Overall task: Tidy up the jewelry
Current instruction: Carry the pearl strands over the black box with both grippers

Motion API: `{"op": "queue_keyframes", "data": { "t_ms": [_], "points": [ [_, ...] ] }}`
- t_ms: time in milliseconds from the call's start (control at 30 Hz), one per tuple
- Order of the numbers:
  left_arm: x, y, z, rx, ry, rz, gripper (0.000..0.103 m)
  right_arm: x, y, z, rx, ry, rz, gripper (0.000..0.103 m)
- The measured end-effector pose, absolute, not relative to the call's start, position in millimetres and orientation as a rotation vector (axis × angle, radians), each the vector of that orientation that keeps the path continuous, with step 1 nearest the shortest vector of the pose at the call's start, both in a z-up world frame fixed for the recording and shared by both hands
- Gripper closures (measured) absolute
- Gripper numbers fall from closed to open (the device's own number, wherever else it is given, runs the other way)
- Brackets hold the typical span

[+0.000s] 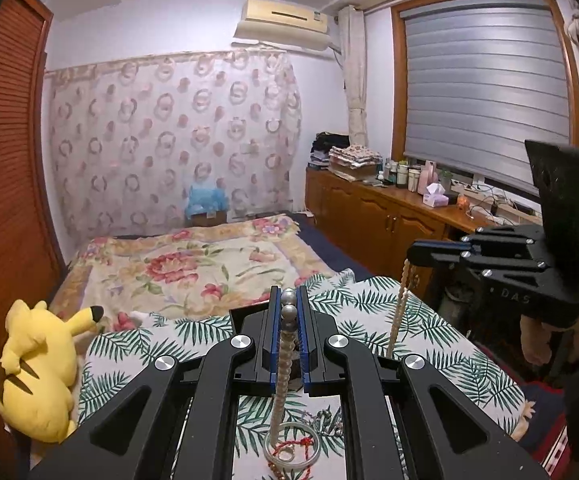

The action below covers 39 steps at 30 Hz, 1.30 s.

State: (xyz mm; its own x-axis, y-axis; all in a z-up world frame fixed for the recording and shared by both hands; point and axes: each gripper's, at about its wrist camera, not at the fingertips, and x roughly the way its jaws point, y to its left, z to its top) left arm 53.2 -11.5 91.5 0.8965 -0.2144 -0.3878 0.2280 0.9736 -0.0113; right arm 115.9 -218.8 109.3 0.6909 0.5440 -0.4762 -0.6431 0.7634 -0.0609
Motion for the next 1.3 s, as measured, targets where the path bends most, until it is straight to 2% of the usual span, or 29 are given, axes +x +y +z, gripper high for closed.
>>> {"op": "queue_keyframes", "data": {
  "t_ms": [333,700,1033,1300],
  "points": [
    [89,-16,100,0.056,0.395,-0.244,0.096,141,-215,108,-0.222,0.447,0.679,0.099],
    [141,-15,123,0.048,0.372,-0.257,0.096,180,-200,143,-0.226,0.397,0.726,0.099],
    [183,-6,88,0.031,0.469,-0.265,0.096,225,-189,152,-0.219,0.394,0.740,0.099],
    [198,-3,54,0.034,0.550,-0.261,0.096,264,-175,132,-0.227,0.424,0.720,0.099]
  ]
}}
